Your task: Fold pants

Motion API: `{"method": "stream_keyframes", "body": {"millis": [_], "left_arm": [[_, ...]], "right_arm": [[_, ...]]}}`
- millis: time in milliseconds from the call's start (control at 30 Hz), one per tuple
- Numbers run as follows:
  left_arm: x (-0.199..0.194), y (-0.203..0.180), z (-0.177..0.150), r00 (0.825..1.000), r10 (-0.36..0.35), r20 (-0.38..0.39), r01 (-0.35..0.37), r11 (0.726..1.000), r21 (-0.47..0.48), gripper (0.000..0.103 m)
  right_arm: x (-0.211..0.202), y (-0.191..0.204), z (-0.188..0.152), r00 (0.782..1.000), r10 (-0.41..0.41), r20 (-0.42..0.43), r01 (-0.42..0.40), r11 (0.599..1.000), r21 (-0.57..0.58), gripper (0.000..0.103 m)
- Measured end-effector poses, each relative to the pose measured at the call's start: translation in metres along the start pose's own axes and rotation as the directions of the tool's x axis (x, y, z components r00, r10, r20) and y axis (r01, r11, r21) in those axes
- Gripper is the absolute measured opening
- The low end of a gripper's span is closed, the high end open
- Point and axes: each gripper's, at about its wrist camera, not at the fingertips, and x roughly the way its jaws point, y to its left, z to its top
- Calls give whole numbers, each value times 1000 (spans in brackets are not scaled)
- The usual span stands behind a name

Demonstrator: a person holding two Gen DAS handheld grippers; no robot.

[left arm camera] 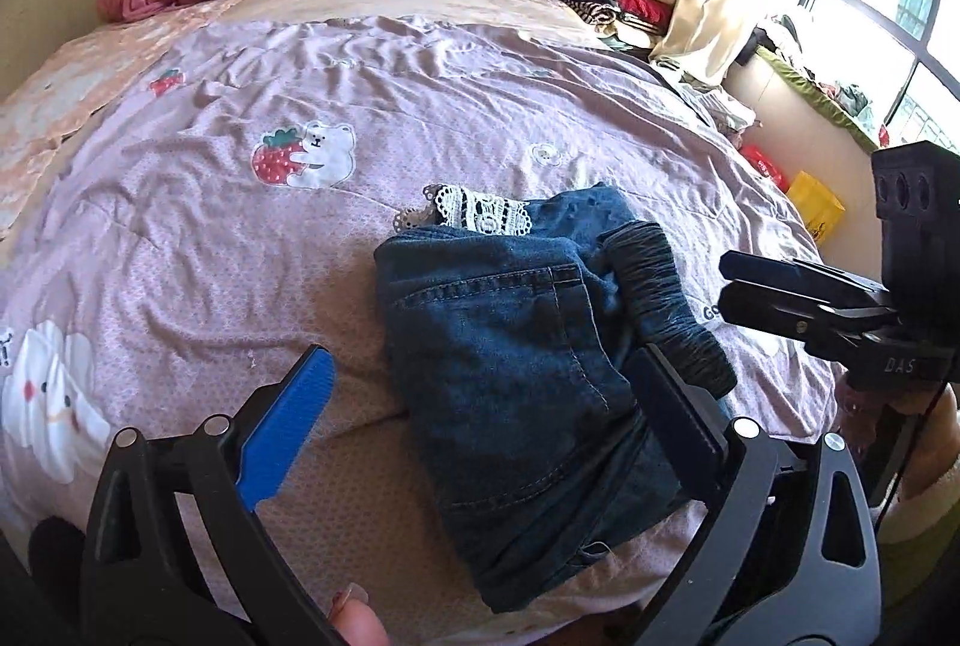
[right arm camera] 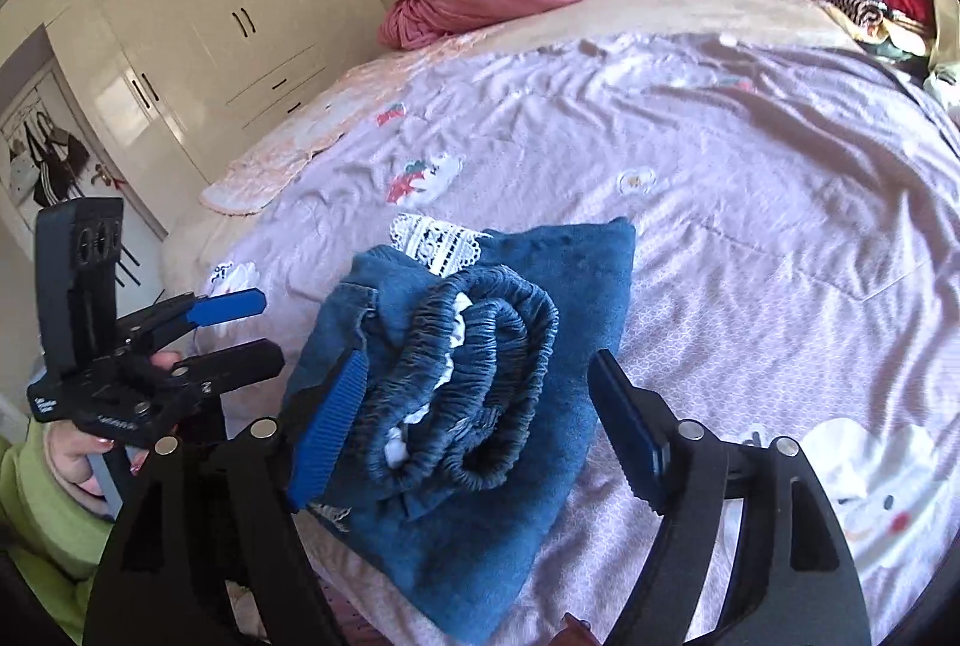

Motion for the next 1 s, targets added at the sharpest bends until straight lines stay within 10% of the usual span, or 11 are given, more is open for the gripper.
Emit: {"method": "stream_keyframes", "body": {"millis": [900,1000], "left_arm": [[18,13,13,999,-20,-45,20,1000,-1,93],[28,15,15,996,-62,-68,60,998,-27,80]], "right_arm": [[21,45,-57,998,3,-65,7,988,152,82],[27,45,-53,998,7,-61,3,985,170,82]]}}
